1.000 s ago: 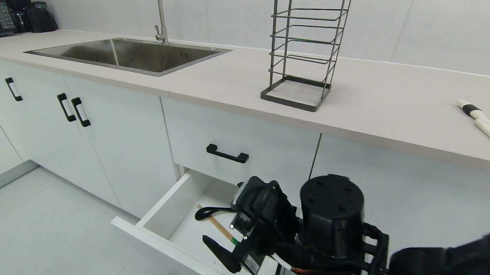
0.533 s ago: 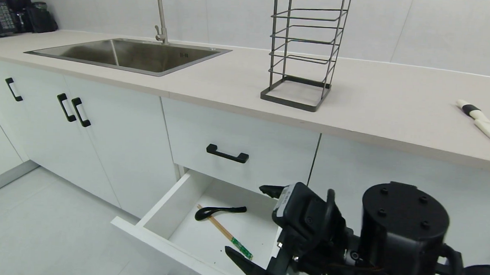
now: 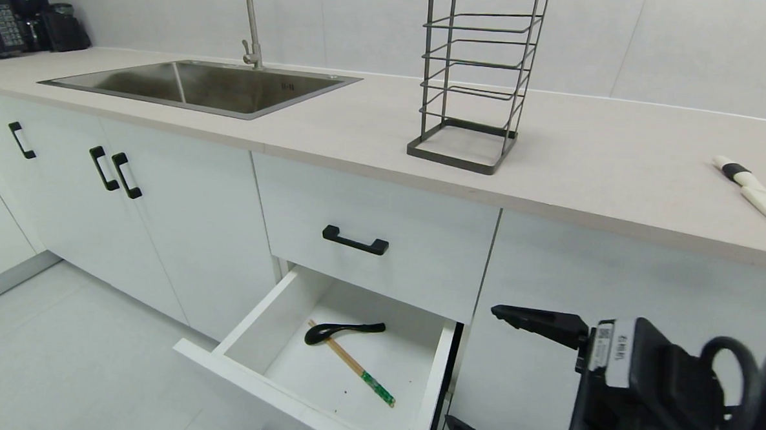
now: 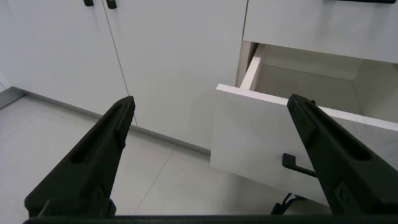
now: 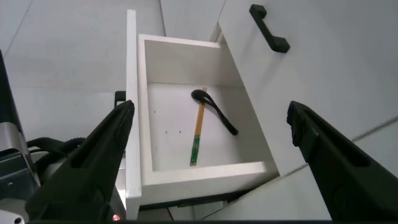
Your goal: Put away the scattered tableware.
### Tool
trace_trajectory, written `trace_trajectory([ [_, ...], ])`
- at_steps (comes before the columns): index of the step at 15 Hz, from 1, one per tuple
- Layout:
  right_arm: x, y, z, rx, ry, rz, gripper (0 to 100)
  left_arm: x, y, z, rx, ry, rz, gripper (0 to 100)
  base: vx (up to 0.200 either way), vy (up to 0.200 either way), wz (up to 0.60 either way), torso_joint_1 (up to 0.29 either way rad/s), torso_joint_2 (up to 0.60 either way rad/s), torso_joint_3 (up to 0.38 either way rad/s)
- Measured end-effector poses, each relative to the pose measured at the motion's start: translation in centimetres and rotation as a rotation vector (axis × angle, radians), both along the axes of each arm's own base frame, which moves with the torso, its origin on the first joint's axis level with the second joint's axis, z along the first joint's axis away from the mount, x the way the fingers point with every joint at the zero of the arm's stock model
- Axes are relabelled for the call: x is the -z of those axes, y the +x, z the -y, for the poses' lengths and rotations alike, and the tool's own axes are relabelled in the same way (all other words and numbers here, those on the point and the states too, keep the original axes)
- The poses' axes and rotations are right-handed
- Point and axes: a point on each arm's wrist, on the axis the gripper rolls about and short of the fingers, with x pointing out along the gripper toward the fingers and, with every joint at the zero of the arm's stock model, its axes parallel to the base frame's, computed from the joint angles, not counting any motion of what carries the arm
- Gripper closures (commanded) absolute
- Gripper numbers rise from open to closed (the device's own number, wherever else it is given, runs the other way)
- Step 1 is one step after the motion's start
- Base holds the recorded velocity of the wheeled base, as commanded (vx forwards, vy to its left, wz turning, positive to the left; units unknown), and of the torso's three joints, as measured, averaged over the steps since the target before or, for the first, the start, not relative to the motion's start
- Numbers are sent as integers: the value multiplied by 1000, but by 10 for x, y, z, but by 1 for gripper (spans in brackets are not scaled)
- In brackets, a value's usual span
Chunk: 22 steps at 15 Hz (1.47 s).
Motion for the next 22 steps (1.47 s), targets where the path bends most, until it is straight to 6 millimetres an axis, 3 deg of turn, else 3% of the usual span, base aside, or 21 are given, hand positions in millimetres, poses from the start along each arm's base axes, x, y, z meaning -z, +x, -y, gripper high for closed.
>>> trace_trajectory([
  [3, -2, -16, 29, 23, 14, 15, 0, 0, 0, 0, 0, 0, 0, 0, 0, 0, 0, 0, 0, 0],
  [8, -8, -59, 100, 117, 126, 113, 0, 0, 0, 0, 0, 0, 0, 0, 0, 0, 0, 0, 0, 0],
  [12, 4, -92, 141, 200, 173, 185, 0, 0, 0, 0, 0, 0, 0, 0, 0, 0, 0, 0, 0, 0],
  [16, 6, -104, 158, 441, 238, 277, 0, 0, 0, 0, 0, 0, 0, 0, 0, 0, 0, 0, 0, 0],
  [22, 13, -130, 163, 676, 258, 469, 0, 0, 0, 0, 1, 3, 0, 0, 0, 0, 0, 0, 0, 0],
])
